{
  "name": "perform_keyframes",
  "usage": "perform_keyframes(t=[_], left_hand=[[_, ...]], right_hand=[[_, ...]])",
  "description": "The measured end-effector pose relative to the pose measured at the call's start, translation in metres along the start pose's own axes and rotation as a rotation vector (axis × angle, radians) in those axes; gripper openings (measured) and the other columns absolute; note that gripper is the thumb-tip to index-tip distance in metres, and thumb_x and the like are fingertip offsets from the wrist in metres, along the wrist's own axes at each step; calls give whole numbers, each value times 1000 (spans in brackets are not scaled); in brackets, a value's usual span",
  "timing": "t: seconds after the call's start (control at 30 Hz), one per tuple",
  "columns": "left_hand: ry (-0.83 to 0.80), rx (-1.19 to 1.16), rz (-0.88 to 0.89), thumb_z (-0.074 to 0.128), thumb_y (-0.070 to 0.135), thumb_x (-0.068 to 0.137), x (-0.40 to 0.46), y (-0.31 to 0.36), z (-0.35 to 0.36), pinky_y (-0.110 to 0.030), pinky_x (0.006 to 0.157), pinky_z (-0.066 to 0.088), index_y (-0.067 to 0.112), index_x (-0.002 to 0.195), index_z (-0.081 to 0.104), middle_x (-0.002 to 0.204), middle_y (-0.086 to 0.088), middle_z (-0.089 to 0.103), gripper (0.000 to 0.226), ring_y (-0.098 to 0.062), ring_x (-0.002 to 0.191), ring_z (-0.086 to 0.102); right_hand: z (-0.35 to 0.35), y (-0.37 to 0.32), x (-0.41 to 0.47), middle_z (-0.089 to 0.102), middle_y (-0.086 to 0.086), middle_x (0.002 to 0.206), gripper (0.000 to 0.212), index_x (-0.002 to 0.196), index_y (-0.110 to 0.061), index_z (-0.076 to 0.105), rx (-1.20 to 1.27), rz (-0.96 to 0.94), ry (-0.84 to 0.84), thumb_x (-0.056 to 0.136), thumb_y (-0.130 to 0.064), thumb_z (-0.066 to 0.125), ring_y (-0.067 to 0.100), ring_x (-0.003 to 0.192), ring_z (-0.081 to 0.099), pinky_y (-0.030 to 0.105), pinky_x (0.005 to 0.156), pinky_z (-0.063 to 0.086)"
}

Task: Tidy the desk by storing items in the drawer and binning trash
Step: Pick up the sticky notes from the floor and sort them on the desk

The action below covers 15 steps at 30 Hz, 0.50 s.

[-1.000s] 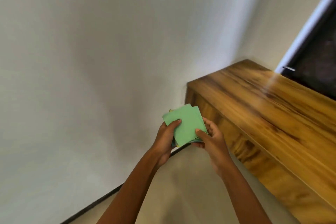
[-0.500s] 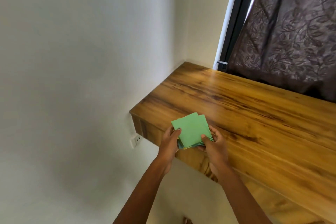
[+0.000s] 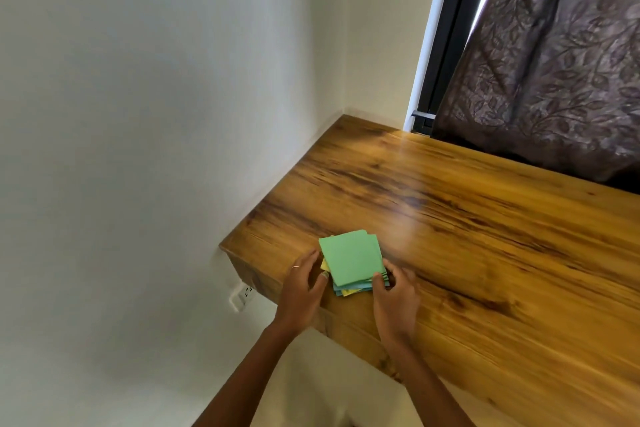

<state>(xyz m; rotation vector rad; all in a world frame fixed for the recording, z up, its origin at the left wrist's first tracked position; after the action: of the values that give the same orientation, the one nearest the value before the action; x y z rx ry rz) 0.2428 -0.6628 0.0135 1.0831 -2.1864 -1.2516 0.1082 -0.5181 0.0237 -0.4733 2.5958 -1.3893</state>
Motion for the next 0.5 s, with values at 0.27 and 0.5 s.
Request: perform_keyframes(t=[0.27, 0.5], left_hand=[[24, 502, 393, 33, 39, 96, -12, -19, -10, -38, 116, 18, 22, 143, 34, 146, -1, 43, 49, -17, 139, 26], [-45, 498, 503, 34, 43, 97, -23, -27, -13, -33, 117, 12, 17, 143, 37, 148, -3, 41, 53, -18, 141, 27]], right_hand=[[-25, 5, -25, 60, 12, 103, 25, 101, -9, 66, 3, -179, 302, 83, 6, 57, 26, 99, 51, 37, 82, 45], [3, 0, -107, 57, -8, 70, 23, 65, -17, 62, 10, -327, 174, 77, -15, 42, 6, 72, 49, 19, 64, 40]])
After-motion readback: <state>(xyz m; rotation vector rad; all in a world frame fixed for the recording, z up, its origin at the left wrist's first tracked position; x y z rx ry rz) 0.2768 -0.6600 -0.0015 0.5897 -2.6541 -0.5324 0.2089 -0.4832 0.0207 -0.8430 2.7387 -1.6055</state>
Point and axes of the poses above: each hand's wrist, its own x-axis towards the middle knuckle, its own z-axis out of the palm, y = z × x, the point moved 9 cm from there along x, towards the middle knuckle
